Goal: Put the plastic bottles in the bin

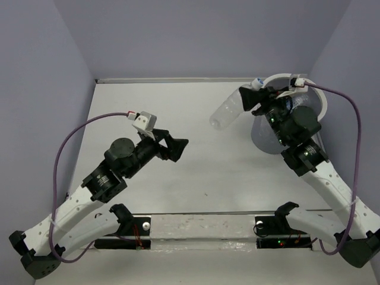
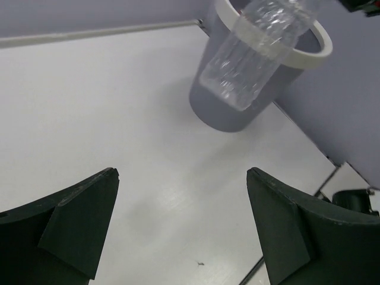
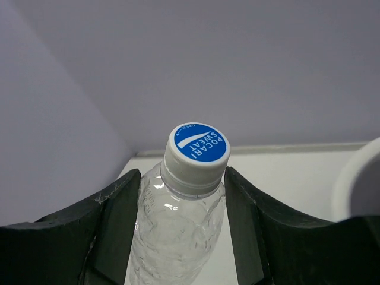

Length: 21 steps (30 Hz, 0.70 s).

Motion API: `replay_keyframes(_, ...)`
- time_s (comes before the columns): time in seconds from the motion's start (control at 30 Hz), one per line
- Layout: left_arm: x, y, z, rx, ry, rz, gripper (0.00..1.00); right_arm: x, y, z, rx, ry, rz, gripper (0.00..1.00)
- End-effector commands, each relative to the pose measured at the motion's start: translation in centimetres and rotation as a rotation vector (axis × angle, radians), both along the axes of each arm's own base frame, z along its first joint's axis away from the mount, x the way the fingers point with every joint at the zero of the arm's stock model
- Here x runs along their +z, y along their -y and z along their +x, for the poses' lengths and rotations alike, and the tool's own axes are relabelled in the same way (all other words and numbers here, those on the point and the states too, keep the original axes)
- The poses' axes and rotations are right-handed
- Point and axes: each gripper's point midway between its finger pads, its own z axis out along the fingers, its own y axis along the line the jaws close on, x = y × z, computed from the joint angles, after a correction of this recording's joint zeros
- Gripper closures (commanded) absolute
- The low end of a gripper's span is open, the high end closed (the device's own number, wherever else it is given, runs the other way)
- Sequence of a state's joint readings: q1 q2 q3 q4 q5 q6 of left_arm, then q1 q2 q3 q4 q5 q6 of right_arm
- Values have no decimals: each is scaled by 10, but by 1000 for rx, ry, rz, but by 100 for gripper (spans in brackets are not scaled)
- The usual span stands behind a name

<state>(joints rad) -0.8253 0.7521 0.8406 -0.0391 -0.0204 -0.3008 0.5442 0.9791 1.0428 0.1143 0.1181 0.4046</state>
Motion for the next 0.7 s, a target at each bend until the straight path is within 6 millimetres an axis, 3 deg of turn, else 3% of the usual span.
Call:
replay_keyframes(0.0, -1, -57, 14, 265, 55, 40, 1, 63, 124, -4, -611, 103, -16, 75)
replay_keyframes(0.07, -13, -72, 17, 344, 58, 41, 1, 82, 164, -14, -801, 159, -20, 76)
replay_keyframes(0.17, -17, -78, 18, 369, 57, 60, 1, 89, 202, -13, -972, 201, -67, 76)
replay_keyframes(0.2, -18, -78, 18, 370, 58, 64, 1, 90, 202, -10, -978, 203, -72, 76)
replay_keyframes(0.23, -19, -79, 18, 371, 56, 71, 1, 95, 217, -10, -1033, 216, -81, 76)
replay_keyframes(0.33, -22, -80, 17, 369, 51, 87, 1, 91, 237, 3, -1117, 201, -122, 76)
replay_keyframes(0.4, -21, -80, 16, 366, 55, 83, 1, 87, 242, 12, -1137, 194, -133, 76)
replay_keyframes(0.5, -19, -82, 14, 366, 61, 74, 1, 67, 233, 40, -1113, 150, -209, 76)
replay_keyframes(0.57, -18, -83, 13, 362, 61, 67, 1, 40, 227, 59, -1092, 89, -255, 76)
replay_keyframes(0.67, -17, -83, 12, 359, 65, 64, 1, 10, 223, 71, -1062, 35, -265, 76)
